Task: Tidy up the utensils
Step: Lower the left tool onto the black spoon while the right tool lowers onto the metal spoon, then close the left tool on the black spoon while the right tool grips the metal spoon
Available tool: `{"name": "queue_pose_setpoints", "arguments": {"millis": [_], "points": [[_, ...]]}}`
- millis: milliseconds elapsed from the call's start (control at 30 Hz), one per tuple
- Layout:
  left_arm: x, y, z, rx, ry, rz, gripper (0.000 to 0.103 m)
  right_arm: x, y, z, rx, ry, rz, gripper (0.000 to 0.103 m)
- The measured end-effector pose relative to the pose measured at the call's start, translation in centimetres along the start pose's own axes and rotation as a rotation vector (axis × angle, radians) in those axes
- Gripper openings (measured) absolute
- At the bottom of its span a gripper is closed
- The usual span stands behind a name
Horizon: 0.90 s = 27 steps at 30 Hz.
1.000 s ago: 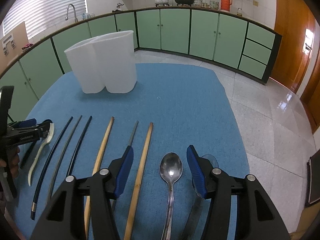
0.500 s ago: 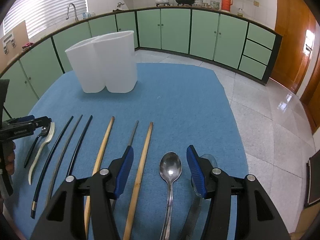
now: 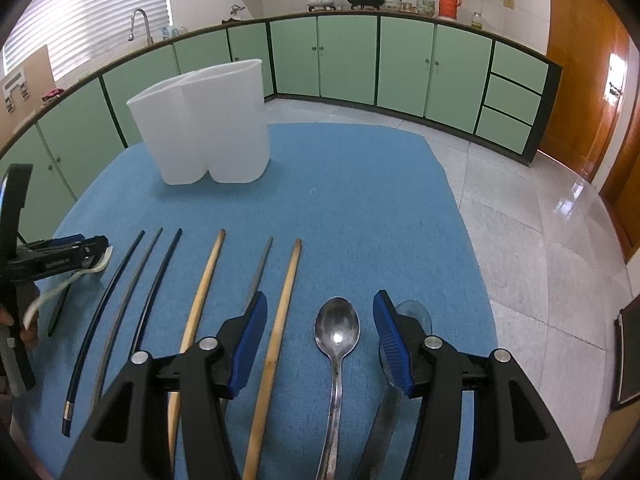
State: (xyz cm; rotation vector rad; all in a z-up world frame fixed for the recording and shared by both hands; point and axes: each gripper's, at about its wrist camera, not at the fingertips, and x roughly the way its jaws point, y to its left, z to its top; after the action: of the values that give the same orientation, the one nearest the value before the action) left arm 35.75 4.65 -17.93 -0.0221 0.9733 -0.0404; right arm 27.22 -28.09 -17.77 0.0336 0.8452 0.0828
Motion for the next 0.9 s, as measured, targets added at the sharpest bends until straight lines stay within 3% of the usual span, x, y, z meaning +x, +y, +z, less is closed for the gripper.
{"name": "queue_pose_setpoints", "arguments": {"millis": [67, 100, 300, 533, 733, 900], "points": [[-0.2, 0.1, -0.1, -0.012, 0.000, -0.019, 0.035, 0.0, 0.1, 0.0, -0.002, 0.003, -0.001, 0.055], [-0.2, 0.3, -0.1, -0.024, 0.002, -0.034, 0.034, 0.0, 0.1, 0.0, -0.004, 0.002, 0.001, 0.054], [-1.2, 0.6, -0.8, -0.062, -0.020, -0.078, 0.033, 0.1, 0.2, -0.2, -0.014, 0.024, -0.001, 0.050], [-4.0, 1.6, -1.3, -0.103, -0.097, -0.116, 0.033, 0.4, 0.1, -0.5, -0.014, 0.044, -0.003, 0.050], [-5.5, 1.0, -1.2, -0.088, -0.147, -0.138, 0.033, 1.1, 0.0, -0.5, -0.010, 0.062, 0.003, 0.049], [-5.8, 0.7, -1.0, -0.071, -0.157, -0.141, 0.033, 2.3, -0.2, 0.0, -0.007, 0.081, -0.001, 0.039]]}}
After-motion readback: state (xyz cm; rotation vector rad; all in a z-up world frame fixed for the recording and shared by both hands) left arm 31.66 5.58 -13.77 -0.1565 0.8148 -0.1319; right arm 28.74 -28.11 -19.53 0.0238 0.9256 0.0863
